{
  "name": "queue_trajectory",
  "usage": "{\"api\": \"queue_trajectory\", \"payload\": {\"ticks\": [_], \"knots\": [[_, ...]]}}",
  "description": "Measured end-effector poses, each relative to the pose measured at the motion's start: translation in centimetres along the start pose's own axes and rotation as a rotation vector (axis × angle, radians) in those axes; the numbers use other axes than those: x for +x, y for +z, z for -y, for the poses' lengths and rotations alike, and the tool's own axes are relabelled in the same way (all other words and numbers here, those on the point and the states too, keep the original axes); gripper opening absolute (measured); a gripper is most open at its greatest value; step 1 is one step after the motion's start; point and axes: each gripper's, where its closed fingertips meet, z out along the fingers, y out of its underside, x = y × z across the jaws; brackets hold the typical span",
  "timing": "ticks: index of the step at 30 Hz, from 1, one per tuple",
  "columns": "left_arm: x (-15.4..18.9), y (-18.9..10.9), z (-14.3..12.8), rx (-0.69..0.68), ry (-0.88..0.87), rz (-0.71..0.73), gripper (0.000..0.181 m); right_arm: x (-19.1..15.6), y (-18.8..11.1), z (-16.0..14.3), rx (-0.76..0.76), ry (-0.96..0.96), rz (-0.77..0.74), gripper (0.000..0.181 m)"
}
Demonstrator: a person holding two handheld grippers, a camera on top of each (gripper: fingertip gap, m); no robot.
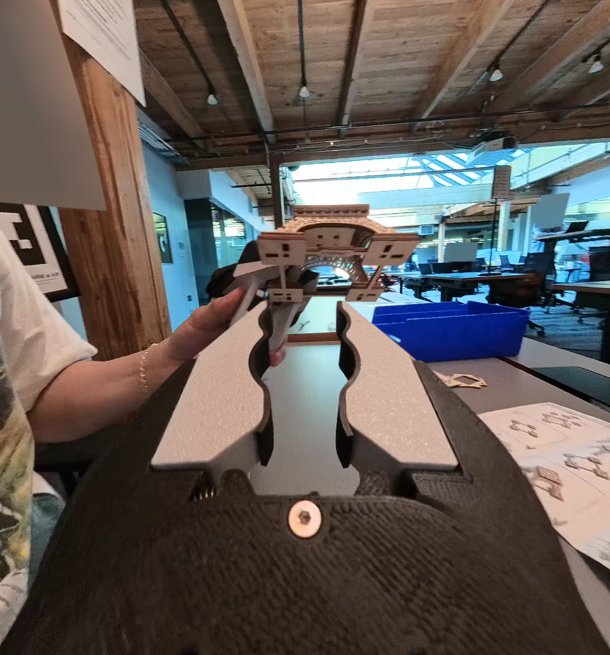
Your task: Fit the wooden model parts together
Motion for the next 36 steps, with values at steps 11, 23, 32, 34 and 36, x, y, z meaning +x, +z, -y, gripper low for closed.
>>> {"api": "queue_trajectory", "payload": {"ticks": [11, 23, 32, 34, 36], "knots": [[-1.2, -0.8, -1.5, -0.153, 0.329, 0.137, 0.014, -0.6, -0.4, -0.9, -0.08, 0.032, 0.06, 0.035], [-10.1, -5.4, -12.8, -0.791, 0.526, 0.258, 0.014, 2.1, -5.5, -10.5, -0.709, 0.024, -0.012, 0.006], [-12.1, -6.5, -14.2, -0.882, 0.517, 0.338, 0.017, 2.6, -6.8, -16.0, -0.987, 0.083, -0.085, 0.007], [-12.4, -6.9, -14.4, -0.916, 0.545, 0.363, 0.022, 2.5, -6.9, -16.7, -1.017, 0.081, -0.084, 0.007], [-12.7, -7.2, -14.6, -0.942, 0.55, 0.382, 0.026, 2.6, -7.0, -17.0, -1.024, 0.092, -0.091, 0.007]]}}
